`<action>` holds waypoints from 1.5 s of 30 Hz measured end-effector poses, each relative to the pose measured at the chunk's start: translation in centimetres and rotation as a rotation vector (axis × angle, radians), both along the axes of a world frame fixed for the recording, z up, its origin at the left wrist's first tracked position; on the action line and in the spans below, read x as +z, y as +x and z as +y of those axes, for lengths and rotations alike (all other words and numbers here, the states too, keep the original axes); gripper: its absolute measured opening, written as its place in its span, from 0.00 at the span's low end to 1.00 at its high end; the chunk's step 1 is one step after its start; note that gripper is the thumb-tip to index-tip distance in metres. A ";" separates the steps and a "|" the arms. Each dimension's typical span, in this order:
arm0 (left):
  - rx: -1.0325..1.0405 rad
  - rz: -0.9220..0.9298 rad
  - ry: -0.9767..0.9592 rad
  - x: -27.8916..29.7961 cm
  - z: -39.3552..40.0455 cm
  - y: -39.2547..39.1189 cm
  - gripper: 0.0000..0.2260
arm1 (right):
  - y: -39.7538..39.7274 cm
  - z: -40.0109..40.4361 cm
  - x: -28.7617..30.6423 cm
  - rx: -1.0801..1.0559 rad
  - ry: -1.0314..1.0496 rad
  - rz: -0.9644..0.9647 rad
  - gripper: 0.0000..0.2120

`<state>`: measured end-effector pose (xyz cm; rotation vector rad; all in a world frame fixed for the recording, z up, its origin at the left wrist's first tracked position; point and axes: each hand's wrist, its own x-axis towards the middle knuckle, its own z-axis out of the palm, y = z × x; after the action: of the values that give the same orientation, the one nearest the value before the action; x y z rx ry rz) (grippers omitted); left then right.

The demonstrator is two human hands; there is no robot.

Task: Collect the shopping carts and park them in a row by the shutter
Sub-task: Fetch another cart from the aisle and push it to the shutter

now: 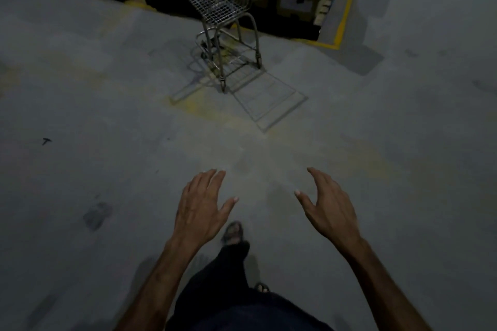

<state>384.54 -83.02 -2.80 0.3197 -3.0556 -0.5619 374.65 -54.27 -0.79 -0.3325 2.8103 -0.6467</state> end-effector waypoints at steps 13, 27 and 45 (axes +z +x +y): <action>-0.087 0.039 0.043 0.1 -6.8 -36.2 0.35 | -31.4 -7.4 2.8 -0.051 0.021 0.070 0.33; -0.176 0.091 -0.073 1.5 -10.4 -70.3 0.33 | -63.7 -9.5 1.9 -0.170 -0.071 0.108 0.33; 0.422 0.144 -0.129 0.8 -18.4 -95.2 0.28 | -106.9 -26.7 2.1 0.489 0.125 0.148 0.33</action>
<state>289.35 -101.40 -1.99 0.8484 -2.7467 -0.3443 267.80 -81.00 1.29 -1.0340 2.7204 -0.3445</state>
